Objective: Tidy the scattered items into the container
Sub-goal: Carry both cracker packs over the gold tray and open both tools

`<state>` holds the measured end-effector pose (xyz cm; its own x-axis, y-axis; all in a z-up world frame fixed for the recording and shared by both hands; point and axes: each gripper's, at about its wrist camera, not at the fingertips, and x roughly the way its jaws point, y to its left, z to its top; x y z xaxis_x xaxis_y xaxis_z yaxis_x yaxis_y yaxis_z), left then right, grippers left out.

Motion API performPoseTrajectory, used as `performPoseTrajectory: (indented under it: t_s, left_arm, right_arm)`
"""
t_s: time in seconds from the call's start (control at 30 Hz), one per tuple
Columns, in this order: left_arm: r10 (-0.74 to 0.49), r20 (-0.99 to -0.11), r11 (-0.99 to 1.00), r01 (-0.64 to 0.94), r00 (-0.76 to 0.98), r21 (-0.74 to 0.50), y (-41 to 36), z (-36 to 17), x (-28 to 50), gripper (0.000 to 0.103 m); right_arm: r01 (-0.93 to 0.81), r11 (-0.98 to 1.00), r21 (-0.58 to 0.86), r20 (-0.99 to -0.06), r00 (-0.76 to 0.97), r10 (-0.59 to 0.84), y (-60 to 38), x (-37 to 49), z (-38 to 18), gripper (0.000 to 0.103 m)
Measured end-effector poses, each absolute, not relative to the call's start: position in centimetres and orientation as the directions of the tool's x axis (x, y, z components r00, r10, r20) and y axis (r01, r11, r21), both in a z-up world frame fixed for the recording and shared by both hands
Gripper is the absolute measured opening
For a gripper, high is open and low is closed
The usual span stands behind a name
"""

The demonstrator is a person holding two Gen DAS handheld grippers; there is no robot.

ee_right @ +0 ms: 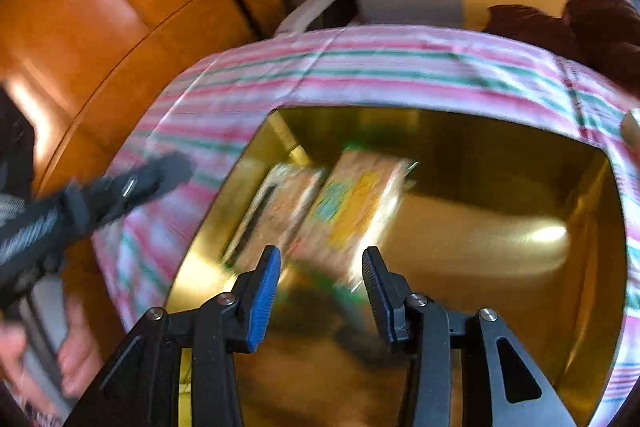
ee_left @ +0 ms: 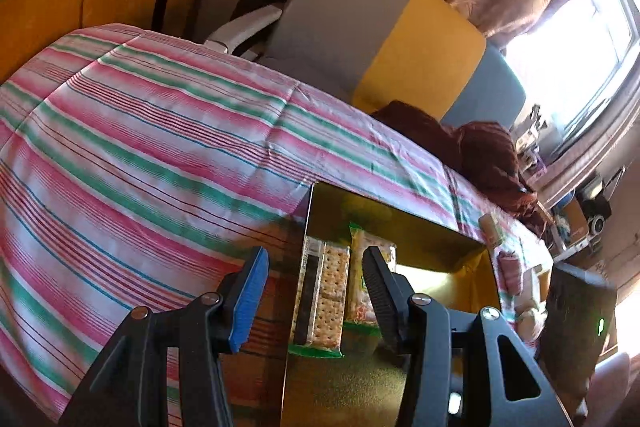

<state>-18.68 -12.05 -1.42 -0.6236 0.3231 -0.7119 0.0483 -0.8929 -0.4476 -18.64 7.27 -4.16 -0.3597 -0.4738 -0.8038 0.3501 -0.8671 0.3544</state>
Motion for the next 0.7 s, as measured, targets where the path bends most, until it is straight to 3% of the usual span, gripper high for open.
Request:
performPoseTrajectory:
  t_s: [0.17,0.27,0.4,0.6,0.7]
  left_arm:
    - [0.324,-0.696,-0.880,0.067,-0.640,-0.471,-13.5,-1.0,-18.0,0.050]
    - [0.308,-0.696,-0.878,0.088,-0.649,-0.470,-14.3,-0.9,-17.7,0.050]
    - [0.318,-0.696,-0.868,0.098,-0.643,-0.488,-14.7,-1.3,-17.8,0.050]
    - [0.341,-0.694,-0.870,0.066,-0.635,-0.488,-13.9,-1.4,-18.0,0.050]
    - [0.355,-0.692,-0.869,0.052,-0.629,-0.493,-13.1,-1.5,-18.0,0.050]
  right_arm:
    - [0.405,-0.756,0.515,-0.766,-0.179,-0.617,4.4,-18.5,-5.6,0.042]
    - [0.403,-0.760,0.510,-0.781,-0.153,-0.605,3.2,-19.4,-6.8,0.034]
    - [0.388,-0.808,0.444,-0.805,-0.224,-0.549,2.8,-20.9,-6.7,0.031]
    - [0.373,-0.807,0.458,-0.770,-0.288,-0.570,5.5,-19.2,-4.5,0.031]
    - [0.291,-0.885,0.364,-0.796,-0.397,-0.457,8.5,-19.0,-4.0,0.033]
